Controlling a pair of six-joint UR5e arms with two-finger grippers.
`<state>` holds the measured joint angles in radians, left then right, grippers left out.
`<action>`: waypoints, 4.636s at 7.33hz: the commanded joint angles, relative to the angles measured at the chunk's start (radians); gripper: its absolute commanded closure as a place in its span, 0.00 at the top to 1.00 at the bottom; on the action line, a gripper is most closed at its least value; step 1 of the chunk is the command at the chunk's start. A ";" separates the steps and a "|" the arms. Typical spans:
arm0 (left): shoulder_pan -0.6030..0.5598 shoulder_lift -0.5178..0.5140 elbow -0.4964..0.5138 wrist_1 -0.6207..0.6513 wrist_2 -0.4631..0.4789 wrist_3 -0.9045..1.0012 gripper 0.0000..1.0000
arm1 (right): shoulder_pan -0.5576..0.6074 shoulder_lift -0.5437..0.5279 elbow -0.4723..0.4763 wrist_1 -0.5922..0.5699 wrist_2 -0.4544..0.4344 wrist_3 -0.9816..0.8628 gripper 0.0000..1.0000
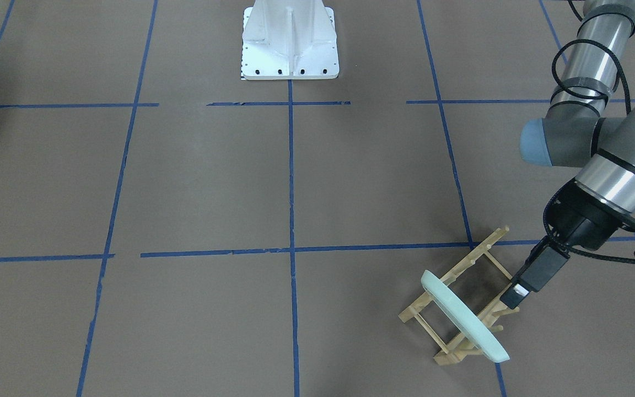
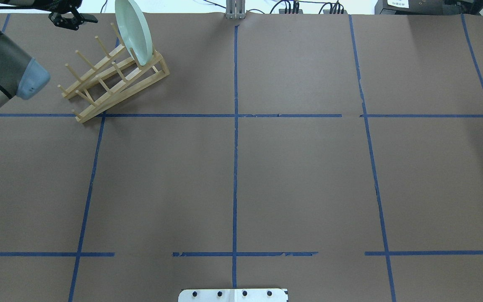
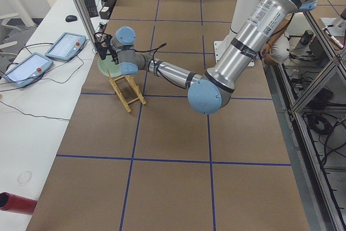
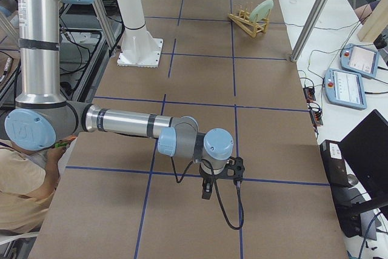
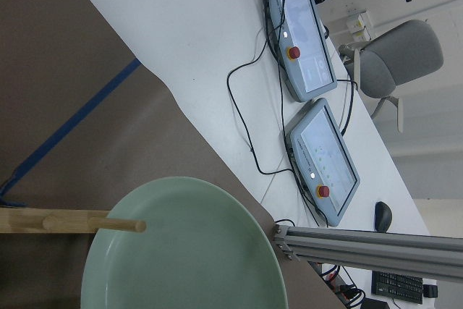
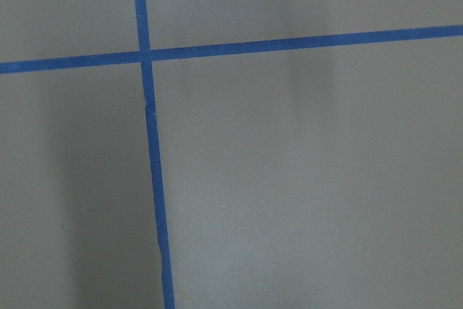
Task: Place plate on table
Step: 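Move the left gripper toward the pale green plate in the wooden rack, then grasp the plate's rim with the left gripper and lift it from the rack, then carry the plate toward the robot and lower it flat onto the table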
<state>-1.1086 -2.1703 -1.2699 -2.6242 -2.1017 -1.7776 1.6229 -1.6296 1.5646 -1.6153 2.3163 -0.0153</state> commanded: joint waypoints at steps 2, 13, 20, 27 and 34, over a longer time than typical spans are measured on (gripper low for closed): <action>0.015 -0.044 0.058 0.000 -0.043 0.122 0.85 | 0.000 -0.001 0.000 0.000 0.000 0.000 1.00; 0.000 -0.157 0.022 0.083 0.025 0.119 0.00 | 0.000 -0.001 0.000 0.000 0.000 0.000 1.00; 0.227 -0.178 -0.427 0.978 0.003 0.009 0.00 | 0.000 0.001 0.000 0.000 0.000 0.000 1.00; 0.504 -0.364 -0.014 1.462 0.064 0.030 0.00 | 0.000 -0.001 0.002 0.000 0.000 0.000 1.00; 0.528 -0.299 -0.183 1.478 0.186 0.275 1.00 | 0.000 -0.001 0.000 0.000 0.000 0.000 1.00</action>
<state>-0.5614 -2.4808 -1.4183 -1.1479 -1.9169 -1.5777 1.6229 -1.6304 1.5648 -1.6153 2.3163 -0.0153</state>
